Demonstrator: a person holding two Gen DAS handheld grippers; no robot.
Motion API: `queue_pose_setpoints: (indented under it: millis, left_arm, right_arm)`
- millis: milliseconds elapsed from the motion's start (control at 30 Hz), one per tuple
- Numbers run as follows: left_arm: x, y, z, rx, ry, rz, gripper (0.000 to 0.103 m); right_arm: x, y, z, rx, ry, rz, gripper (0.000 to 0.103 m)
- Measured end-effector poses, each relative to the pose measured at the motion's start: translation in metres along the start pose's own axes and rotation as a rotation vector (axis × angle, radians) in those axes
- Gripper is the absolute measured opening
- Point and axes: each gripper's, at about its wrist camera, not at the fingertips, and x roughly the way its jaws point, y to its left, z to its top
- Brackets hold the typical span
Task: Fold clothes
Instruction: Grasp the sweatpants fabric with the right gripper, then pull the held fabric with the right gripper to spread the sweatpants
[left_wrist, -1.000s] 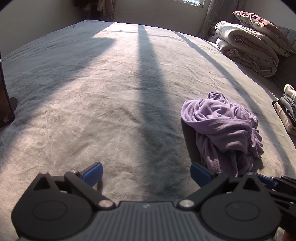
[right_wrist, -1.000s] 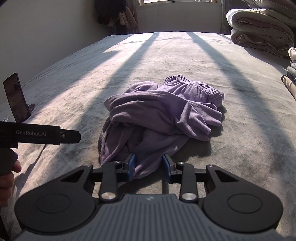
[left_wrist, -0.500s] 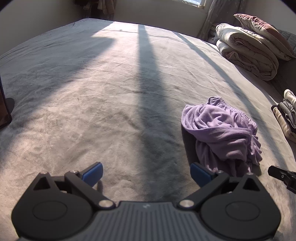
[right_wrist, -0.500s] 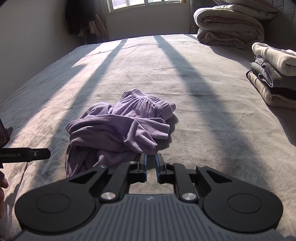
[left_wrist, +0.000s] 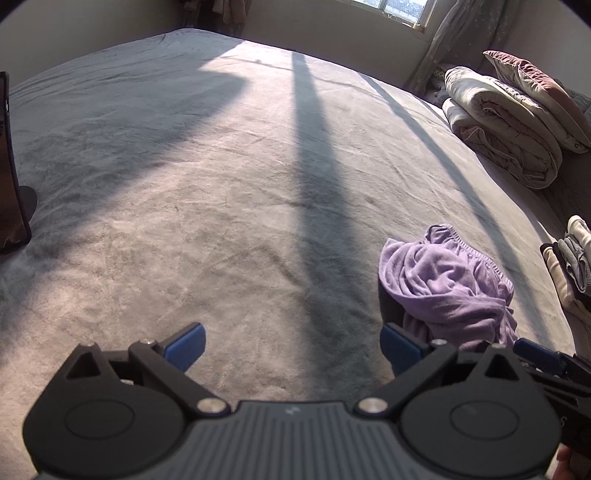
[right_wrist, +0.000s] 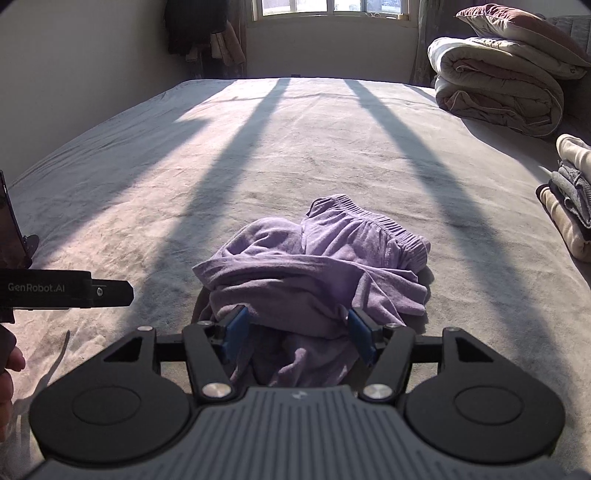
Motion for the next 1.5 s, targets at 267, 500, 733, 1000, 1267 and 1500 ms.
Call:
queue_pose_setpoints:
  millis: [267,500,733,1000,1267,1500]
  left_arm:
    - [-0.003,0.013,0.001,-0.023,0.027,-0.017,0.101]
    - [-0.007,0.010,-0.001,-0.027,0.036,-0.053,0.101]
    - [0.000,-0.005,-0.007,-0.012,0.076,-0.098,0.101]
    - [0.006,-0.019,-0.016,0.015,0.100,-0.102,0.101]
    - [0.007,-0.018,-0.024,0.019,0.117,-0.092,0.101]
    - [0.006,-0.019,-0.026,0.021,0.119,-0.099,0.101]
  right_arm:
    - [0.021,0.026,0.012,-0.031,-0.012,-0.036,0.063]
    - [0.006,0.013,0.008,0.057,-0.032,-0.046,0.019]
    - [-0.041,-0.019,0.001,0.103,-0.076,-0.100,0.018]
    - [-0.074,-0.063,-0.024,0.153,-0.065,-0.205,0.018]
    - [-0.089,-0.110,-0.049,0.222,-0.009,-0.351,0.017]
    - [-0.094,-0.137,-0.059,0.304,0.048,-0.385,0.018]
